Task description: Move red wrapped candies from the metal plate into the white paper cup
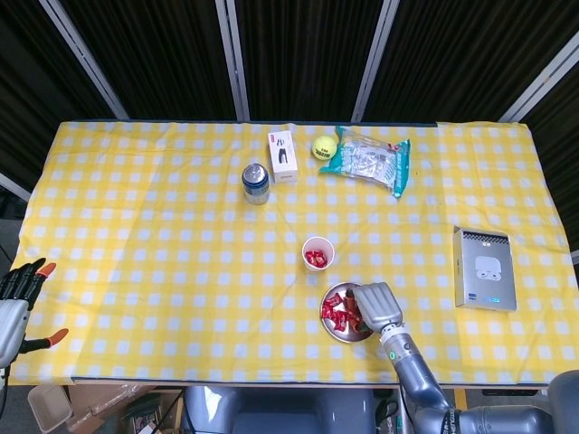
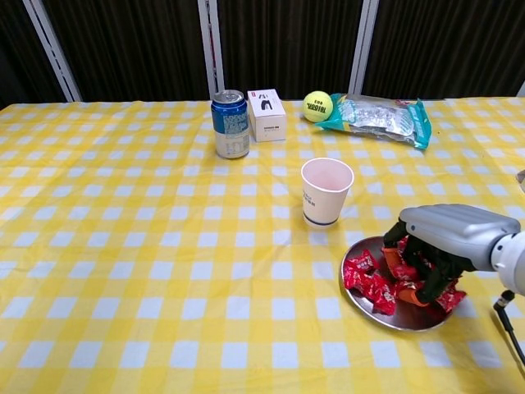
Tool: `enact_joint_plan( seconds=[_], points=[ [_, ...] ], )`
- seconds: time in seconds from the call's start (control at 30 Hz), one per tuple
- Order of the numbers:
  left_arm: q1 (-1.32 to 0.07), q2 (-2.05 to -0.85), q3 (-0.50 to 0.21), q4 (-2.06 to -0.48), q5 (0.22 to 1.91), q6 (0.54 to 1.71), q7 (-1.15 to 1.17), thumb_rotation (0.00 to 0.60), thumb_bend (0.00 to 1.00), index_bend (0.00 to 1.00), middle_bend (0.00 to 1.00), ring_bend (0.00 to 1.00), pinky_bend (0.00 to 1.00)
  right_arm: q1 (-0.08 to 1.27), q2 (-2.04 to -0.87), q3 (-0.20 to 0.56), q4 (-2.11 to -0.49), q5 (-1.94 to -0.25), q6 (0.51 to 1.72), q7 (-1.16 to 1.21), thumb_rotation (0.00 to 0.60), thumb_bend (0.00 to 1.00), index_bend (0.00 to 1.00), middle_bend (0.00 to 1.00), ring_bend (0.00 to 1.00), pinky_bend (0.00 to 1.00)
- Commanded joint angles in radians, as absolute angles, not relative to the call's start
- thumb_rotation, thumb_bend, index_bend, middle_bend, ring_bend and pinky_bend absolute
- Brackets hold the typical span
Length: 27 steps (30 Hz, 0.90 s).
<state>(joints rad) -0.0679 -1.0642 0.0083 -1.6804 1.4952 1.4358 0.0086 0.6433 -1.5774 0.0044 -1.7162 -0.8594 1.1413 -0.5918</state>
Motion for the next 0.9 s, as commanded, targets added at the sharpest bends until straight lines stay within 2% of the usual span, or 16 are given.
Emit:
enact_joint_plan(
  seconds=[0.03,0.47,0.9],
  points=[
    [-0.068,-1.064,0.008,-1.680,1.496,1.437,0.007,0.600,0.00,0.00,0.00,0.00,0.00,0.637,-1.590,0.018,-1.702,-0.886,1.143,-0.571,0.600,0.42,0.66,0.79,0.83,0.93],
    [-0.068,-1.063,0.008,-1.679,1.498,1.438,0.003,0.600,0.00,0.00,0.00,0.00,0.00,0.657,-1.593,0.088,-1.730,-0.928,1.150,-0.572,0.600,0.44,0.67,0.80,0.84,0.93],
    [-0.069,-1.062,0.008,-1.683,1.494,1.433,0.002,0.600,0.00,0.00,0.00,0.00,0.00,0.703,-1.531,0.191,-1.845,-0.885,1.167,-0.629,0.600,0.45,0.67,0.80,0.84,0.93]
  ],
)
